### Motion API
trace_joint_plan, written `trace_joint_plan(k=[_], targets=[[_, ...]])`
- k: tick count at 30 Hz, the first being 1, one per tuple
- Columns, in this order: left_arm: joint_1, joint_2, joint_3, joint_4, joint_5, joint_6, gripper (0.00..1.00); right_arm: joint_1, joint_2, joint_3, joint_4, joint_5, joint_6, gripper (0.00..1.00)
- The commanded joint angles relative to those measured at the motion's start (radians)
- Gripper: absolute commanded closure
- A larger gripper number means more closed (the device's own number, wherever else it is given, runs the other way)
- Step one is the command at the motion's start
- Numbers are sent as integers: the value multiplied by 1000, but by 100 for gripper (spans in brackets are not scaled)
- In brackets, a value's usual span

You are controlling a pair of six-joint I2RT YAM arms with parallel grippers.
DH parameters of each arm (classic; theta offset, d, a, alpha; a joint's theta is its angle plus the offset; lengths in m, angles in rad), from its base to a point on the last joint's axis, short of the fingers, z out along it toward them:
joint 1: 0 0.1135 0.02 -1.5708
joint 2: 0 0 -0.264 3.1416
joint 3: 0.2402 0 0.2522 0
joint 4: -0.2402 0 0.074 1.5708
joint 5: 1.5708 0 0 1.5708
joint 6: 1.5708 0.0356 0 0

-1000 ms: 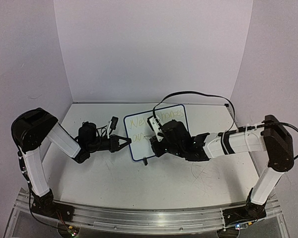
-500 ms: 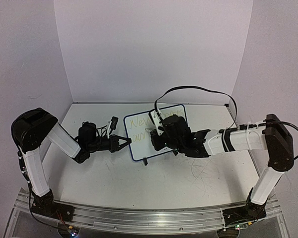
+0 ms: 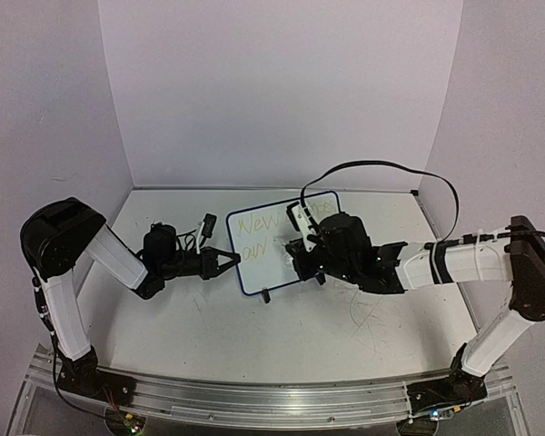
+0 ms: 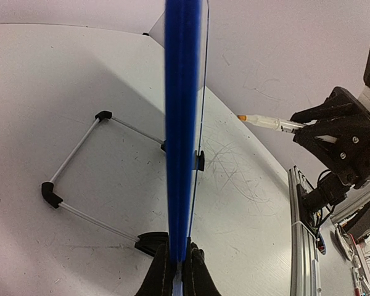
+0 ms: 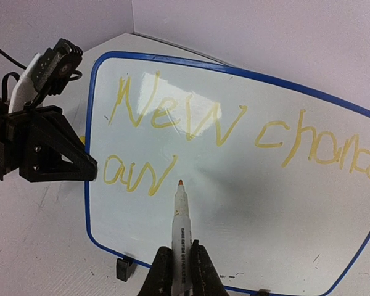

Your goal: Write a sentence on the whiteboard

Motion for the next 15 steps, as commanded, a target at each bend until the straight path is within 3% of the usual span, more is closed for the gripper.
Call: trace_joint_plan(k=[1, 15], targets=[[-7, -27, 11, -69, -21, 23, 100, -1, 33, 26, 30, -21, -22, 100], [-7, -28, 13, -79, -21, 25, 100, -5, 36, 2, 33, 25, -9, 100]])
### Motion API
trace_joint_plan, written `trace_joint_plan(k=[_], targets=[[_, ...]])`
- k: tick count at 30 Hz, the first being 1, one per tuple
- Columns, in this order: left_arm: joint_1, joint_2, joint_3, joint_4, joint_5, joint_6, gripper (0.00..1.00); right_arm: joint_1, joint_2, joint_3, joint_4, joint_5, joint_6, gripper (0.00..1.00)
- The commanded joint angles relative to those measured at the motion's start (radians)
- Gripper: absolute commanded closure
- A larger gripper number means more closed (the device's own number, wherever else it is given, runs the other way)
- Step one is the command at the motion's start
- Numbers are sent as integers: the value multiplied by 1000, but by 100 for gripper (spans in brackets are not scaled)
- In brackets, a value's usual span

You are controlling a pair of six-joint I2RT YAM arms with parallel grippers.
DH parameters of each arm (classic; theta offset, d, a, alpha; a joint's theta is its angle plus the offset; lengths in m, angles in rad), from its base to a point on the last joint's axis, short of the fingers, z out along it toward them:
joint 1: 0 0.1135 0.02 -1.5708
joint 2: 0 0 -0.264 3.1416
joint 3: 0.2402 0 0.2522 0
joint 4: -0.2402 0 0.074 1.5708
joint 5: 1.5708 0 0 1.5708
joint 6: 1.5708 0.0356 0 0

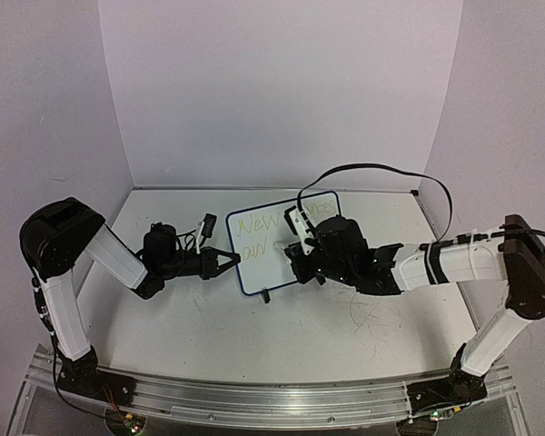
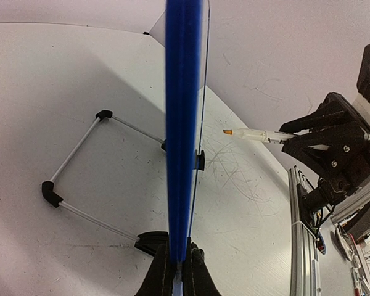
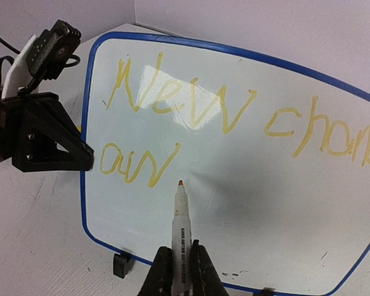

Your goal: Write a sentence on the whiteboard

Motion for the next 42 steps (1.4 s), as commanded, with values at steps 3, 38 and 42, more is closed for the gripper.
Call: trace_joint_plan(k=[3, 38, 42], targets=[[-7, -23, 13, -69, -21, 24, 100, -5, 13, 9, 28, 23, -7, 100], [-10, -11, 27, -70, -11, 21, 100, -4, 86, 68, 59, 73, 16, 100], [-10, -13, 27, -71, -11, 21, 100, -4, 95, 79, 59, 72, 15, 100]])
